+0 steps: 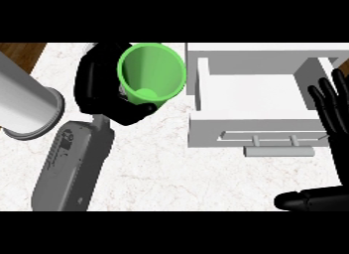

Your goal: Pick up the cup, place it into the drawer and close the drawer

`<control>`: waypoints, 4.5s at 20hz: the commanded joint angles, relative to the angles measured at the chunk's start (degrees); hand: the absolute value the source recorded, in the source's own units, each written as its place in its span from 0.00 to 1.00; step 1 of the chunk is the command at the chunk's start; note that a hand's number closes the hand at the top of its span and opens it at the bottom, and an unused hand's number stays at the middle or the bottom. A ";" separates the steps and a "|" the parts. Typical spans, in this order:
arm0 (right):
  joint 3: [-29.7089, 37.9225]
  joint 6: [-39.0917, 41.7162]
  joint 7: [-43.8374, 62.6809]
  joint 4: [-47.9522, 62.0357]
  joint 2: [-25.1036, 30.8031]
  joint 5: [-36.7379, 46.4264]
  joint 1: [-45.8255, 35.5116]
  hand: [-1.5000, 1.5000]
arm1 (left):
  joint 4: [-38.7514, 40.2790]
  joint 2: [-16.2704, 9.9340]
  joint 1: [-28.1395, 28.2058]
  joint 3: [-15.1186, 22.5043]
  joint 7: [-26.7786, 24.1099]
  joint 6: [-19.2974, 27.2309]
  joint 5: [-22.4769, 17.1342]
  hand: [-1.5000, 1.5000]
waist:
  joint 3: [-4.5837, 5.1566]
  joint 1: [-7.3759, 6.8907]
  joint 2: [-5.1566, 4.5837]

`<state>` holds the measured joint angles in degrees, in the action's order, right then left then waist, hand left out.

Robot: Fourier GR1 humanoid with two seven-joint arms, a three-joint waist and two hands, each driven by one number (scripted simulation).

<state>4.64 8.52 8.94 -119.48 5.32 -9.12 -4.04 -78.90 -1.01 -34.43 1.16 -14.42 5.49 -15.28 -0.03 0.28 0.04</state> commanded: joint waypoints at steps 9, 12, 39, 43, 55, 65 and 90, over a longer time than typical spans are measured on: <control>2.94 3.00 -2.17 0.40 1.40 -2.87 3.79 0.00 | 6.58 0.38 -14.94 0.43 8.50 5.59 4.26 1.00 | 0.01 0.29 -0.02; 2.64 2.06 -1.91 2.73 1.36 -2.32 -0.44 0.00 | 16.36 0.99 -20.28 3.57 4.50 8.95 3.86 1.00 | 0.00 0.72 -0.19; -1.00 0.57 -2.09 4.00 -0.77 0.85 -2.62 0.00 | 53.53 1.01 -41.06 22.17 -5.95 17.91 -15.17 1.00 | -0.04 4.12 -0.98; -0.30 2.06 -4.45 7.78 -0.06 0.59 -3.73 0.00 | 56.48 1.01 -42.64 23.59 -5.33 17.30 -17.61 1.00 | -0.07 4.49 -1.34; -1.96 2.33 -1.12 4.94 -0.75 -2.30 -6.44 0.00 | 56.98 1.01 -42.62 31.89 -4.80 21.42 -20.45 0.00 | -0.05 6.48 -1.75; 3.58 5.08 2.10 4.61 2.62 -11.11 -5.61 0.00 | 51.37 1.01 -41.49 26.38 -13.41 16.12 -28.65 0.00 | 0.01 2.67 -0.72; -2.24 13.20 0.25 2.05 9.84 9.68 2.23 1.00 | 2.26 -22.40 1.13 19.86 -3.38 16.65 -31.72 0.00 | 0.05 -2.15 0.43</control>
<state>3.41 22.65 8.01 -118.34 15.34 -2.71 -1.11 -66.78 -19.88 -42.72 21.89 -18.37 22.69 -46.18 0.01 -1.65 0.46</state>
